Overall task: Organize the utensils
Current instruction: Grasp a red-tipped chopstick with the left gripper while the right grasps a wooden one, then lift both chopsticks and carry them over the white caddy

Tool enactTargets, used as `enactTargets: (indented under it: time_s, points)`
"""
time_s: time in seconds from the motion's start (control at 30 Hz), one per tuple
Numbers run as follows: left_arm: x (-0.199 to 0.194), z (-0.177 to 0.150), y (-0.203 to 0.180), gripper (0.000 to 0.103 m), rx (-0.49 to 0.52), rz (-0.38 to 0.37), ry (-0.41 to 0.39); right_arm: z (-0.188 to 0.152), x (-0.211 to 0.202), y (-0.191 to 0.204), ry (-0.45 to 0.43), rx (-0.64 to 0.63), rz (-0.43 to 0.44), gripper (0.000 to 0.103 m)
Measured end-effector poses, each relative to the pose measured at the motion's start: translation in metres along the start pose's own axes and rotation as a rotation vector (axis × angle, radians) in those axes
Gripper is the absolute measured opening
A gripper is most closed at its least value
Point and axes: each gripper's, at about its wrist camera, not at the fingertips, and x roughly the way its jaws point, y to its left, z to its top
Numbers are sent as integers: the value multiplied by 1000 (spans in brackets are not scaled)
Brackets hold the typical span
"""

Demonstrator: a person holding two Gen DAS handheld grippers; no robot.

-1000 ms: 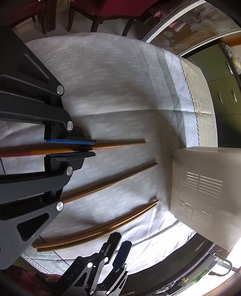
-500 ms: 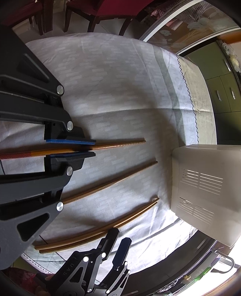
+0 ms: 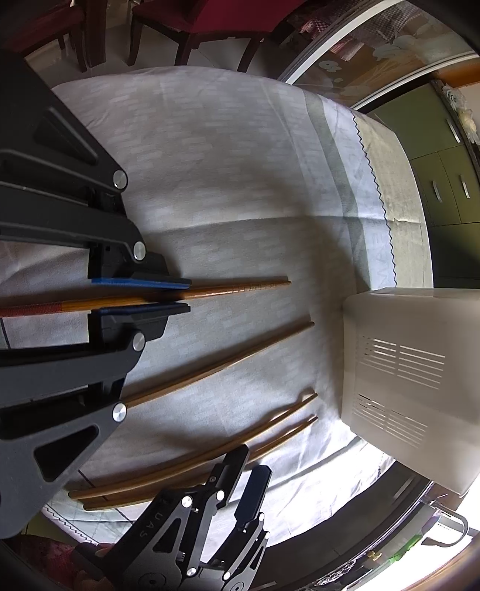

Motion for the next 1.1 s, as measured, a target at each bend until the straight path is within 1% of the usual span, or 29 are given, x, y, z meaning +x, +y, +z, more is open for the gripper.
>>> enactTargets:
  time_s: [0.13, 0.23, 0.27, 0.3, 0.33, 0.37, 0.43, 0.53, 0.6, 0.77, 1.1]
  points:
    - [3, 9, -2, 10, 0, 6, 12, 8, 4, -4, 25, 18, 28, 35]
    - [4, 14, -5, 10, 7, 19, 11, 11, 6, -3, 28, 13, 26, 34]
    - [5, 15, -5, 10, 6, 18, 12, 12, 6, -3, 26, 13, 28, 31]
    - [5, 15, -5, 10, 6, 18, 13, 13, 6, -4, 24, 15, 29, 24]
    - [5, 15, -4, 10, 6, 18, 13, 14, 6, -4, 24, 17, 30, 15]
    - [5, 15, -4, 10, 4, 15, 14, 15, 6, -5, 25, 21, 36, 11]
    - [5, 16, -2, 7, 0, 16, 14, 17, 7, -5, 28, 22, 40, 7]
    - [5, 17, 3, 6, -15, -2, 14, 18, 6, -7, 24, 30, 51, 7]
    - [4, 18, 7, 6, -30, -9, 10, 18, -1, -9, 3, 43, 65, 7]
    - [-14, 21, 15, 6, -47, -21, -33, 20, -32, -20, -76, 75, 93, 7]
    - [-85, 18, 8, 6, -36, -37, -195, 15, -119, -41, -295, 125, 132, 7]
